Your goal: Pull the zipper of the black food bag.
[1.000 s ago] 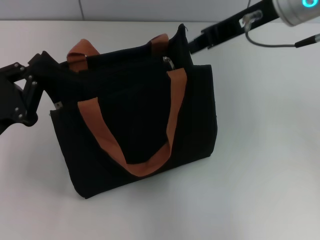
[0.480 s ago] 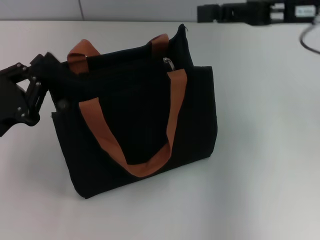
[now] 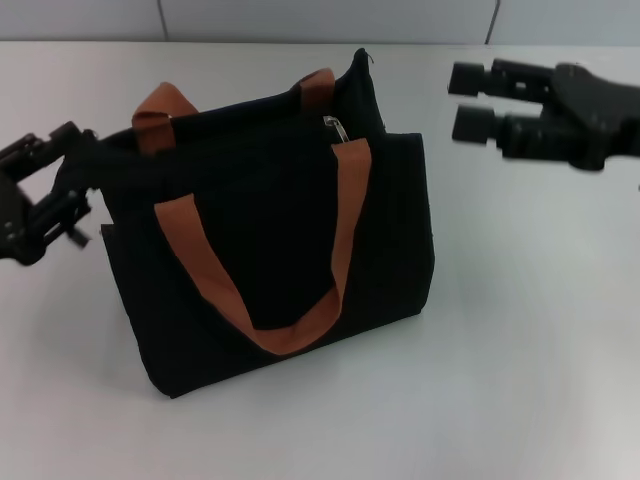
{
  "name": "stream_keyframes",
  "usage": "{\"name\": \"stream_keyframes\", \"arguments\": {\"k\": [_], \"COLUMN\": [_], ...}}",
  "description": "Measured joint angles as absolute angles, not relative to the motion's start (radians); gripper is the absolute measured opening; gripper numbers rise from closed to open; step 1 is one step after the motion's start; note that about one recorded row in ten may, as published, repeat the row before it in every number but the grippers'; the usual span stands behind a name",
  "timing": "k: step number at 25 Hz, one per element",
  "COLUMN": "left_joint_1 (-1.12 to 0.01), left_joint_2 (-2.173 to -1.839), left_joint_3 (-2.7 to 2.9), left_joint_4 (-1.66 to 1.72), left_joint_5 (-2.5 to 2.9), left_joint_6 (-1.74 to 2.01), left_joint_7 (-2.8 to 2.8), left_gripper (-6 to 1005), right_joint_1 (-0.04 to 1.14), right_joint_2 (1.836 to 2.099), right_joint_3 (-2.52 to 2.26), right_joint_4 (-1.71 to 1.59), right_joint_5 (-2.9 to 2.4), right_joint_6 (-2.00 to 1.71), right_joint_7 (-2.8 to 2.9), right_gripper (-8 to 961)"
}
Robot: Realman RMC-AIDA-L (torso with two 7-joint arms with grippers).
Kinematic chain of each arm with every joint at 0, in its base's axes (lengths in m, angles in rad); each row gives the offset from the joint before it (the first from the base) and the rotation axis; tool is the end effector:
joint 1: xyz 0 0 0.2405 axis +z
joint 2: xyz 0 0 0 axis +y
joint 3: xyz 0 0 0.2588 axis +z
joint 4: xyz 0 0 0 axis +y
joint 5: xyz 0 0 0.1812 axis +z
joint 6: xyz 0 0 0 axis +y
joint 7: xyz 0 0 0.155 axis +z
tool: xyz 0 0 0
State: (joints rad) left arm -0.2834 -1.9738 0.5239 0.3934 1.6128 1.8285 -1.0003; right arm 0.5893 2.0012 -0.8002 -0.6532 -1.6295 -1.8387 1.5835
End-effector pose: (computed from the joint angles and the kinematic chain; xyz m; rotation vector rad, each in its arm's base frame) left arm -0.2909 0.2450 0.0565 -2.2514 -0.4637 -1.1703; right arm 0.1765 0.3105 0.0361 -2.8186 0.5807 1.2451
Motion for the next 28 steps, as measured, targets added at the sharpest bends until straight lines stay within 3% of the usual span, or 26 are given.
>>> {"name": "stream_keyframes", "arguments": {"k": [5,8,12,21,22,25,27,28], "left_joint_1": [-0.286,-0.3,-0.306,-0.307,-0.308,-0.308,-0.302,-0.302], "left_joint_2": [-1.92,-1.883,-1.866,-1.892,-1.922,-1.932,-1.97,-1.97], "left_joint_3": [0.524,0.521,0.515,0.598,0.731,0.784,0.904,0.904], "left_joint_4": [0.526,0.583,0.606,0.604,0.603,0.6,0.597,0.597], "left_joint_5": [1.746,1.807,1.777,1.666,1.566,1.53,1.484,1.484], "left_joint_6": [1.882,1.959,2.008,2.015,2.015,2.015,2.016,2.016], "left_joint_7": [-1.191,-1.279,-1.331,-1.347,-1.339,-1.336,-1.295,-1.295], "left_gripper": [463,694,788,812,812,813,813,813], "right_joint_1": [0.569,0.568,0.568,0.565,0.565,0.57,0.571,0.57], "right_joint_2": [2.017,2.022,2.026,2.04,2.04,2.04,2.04,2.04], "right_joint_3": [-0.807,-0.807,-0.808,-0.808,-0.808,-0.808,-0.808,-0.808], "right_joint_4": [-0.65,-0.649,-0.649,-0.641,-0.633,-0.606,-0.598,-0.596], "right_joint_5": [-1.659,-1.681,-1.697,-1.734,-1.735,-1.739,-1.746,-1.748], "right_joint_6": [-1.832,-1.83,-1.83,-1.829,-1.829,-1.829,-1.829,-1.83], "right_joint_7": [1.488,1.465,1.43,1.356,1.349,1.318,1.297,1.285], "right_gripper": [766,765,765,766,766,766,765,765]}}
